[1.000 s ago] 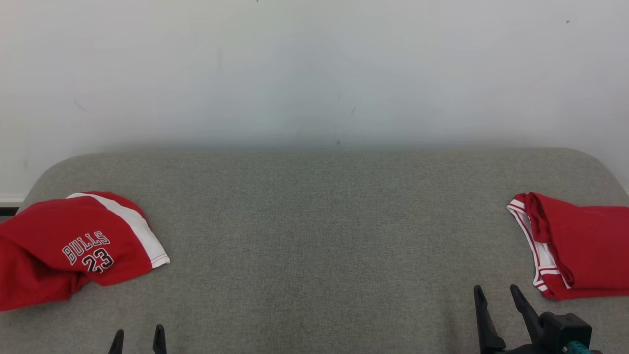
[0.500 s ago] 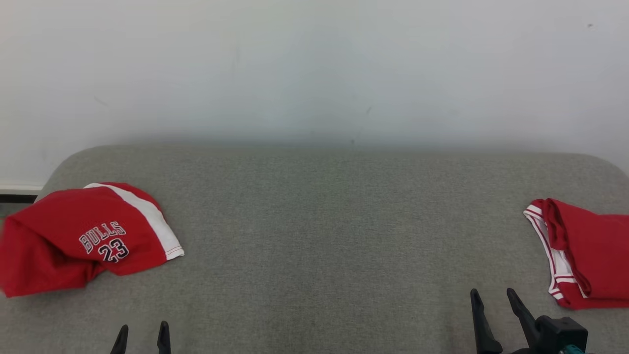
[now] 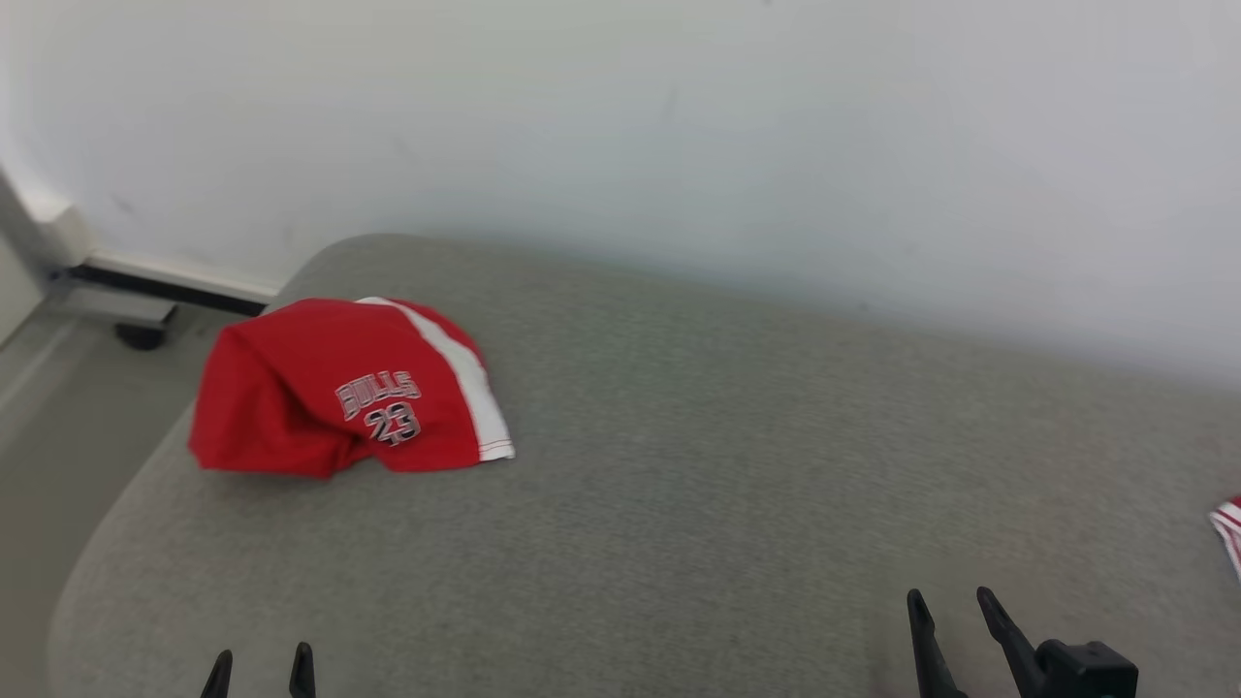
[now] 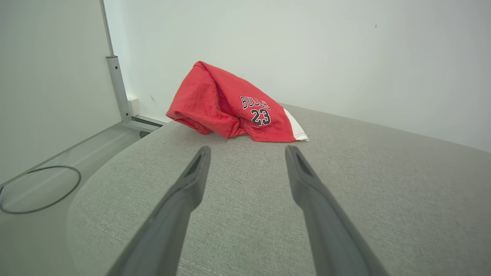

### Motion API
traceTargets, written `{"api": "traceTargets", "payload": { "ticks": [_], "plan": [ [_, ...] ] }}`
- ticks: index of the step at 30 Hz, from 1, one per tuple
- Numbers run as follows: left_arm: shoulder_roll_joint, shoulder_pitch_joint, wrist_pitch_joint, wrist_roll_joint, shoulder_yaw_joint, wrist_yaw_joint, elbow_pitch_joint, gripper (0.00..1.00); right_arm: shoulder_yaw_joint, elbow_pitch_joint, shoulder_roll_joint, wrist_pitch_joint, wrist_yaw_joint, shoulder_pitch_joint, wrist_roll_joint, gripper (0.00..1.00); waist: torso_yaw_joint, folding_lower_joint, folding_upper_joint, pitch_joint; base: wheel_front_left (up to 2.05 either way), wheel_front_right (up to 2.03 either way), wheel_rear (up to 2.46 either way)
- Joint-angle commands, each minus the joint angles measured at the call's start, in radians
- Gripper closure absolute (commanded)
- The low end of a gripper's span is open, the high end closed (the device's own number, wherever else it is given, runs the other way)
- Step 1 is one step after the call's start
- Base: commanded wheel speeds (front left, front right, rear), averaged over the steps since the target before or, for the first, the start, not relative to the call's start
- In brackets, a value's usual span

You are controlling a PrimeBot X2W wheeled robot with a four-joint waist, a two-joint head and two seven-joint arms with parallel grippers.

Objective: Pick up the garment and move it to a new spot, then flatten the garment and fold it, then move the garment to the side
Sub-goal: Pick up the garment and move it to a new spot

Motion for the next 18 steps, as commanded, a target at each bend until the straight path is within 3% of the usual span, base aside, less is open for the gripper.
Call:
{"api": "traceTargets", "payload": {
  "ticks": [1,8,18],
  "plan": [
    [0.005,0.015,-0.003,0.001,0.004,0.002,-0.001,0.00,0.002,0.004,0.001,-0.007,-0.002,0.010,0.010,0.00,0.141,0.0000,0.0000,-0.017,0.00,0.00,0.00],
    [-0.012,0.035,-0.003,-0.006,0.047,0.006,-0.035,0.00,0.054,0.015,0.001,-0.001,-0.002,-0.040,0.008,0.00,0.188,0.0000,0.0000,0.010,0.00,0.00,0.00],
    [-0.040,0.057,-0.003,0.010,0.088,0.005,-0.066,0.00,0.096,0.060,0.001,-0.011,-0.002,-0.092,0.001,0.00,0.203,0.0000,0.0000,0.030,0.00,0.00,0.00]
  ]
}}
